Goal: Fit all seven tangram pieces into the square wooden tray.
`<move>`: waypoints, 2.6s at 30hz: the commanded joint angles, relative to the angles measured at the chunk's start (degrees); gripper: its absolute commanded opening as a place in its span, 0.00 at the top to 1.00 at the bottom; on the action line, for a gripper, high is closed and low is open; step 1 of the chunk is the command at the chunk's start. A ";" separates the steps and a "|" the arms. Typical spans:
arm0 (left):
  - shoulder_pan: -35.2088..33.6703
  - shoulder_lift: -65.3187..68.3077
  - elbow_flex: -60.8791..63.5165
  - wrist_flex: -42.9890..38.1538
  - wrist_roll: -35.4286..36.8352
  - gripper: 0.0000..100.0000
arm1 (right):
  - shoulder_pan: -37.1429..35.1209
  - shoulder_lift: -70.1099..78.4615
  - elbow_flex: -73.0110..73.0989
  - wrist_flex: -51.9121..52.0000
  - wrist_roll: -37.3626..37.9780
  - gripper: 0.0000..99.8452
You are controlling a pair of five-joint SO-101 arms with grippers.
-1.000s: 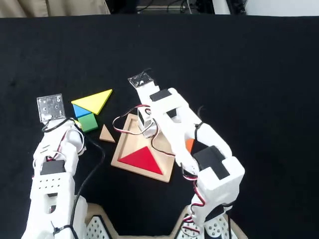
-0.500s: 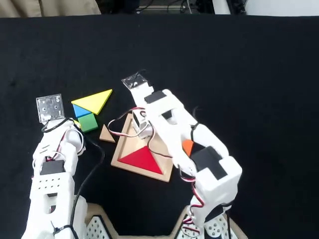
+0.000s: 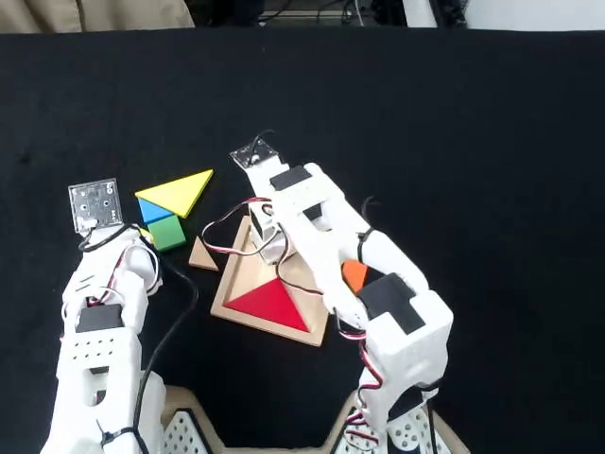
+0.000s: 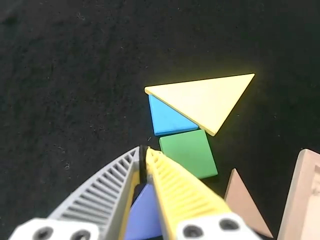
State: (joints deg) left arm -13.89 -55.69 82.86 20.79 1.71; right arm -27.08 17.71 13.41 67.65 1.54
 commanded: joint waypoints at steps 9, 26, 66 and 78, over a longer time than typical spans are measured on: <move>-1.01 -0.97 -0.92 -0.97 0.70 0.97 | 6.51 -4.26 3.38 1.85 0.44 0.99; -0.57 -0.97 -0.84 -1.05 0.70 0.97 | 13.01 7.52 -11.74 4.22 0.44 0.99; -0.66 -0.97 -0.92 -1.05 0.70 0.97 | 10.46 4.70 -21.76 17.93 2.37 0.99; -0.57 -0.35 -1.54 -0.97 1.14 0.97 | 21.10 -31.69 -6.37 21.54 2.81 0.99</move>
State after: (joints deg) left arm -13.98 -55.69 82.86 20.79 2.42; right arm -8.00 -3.12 2.59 88.92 3.82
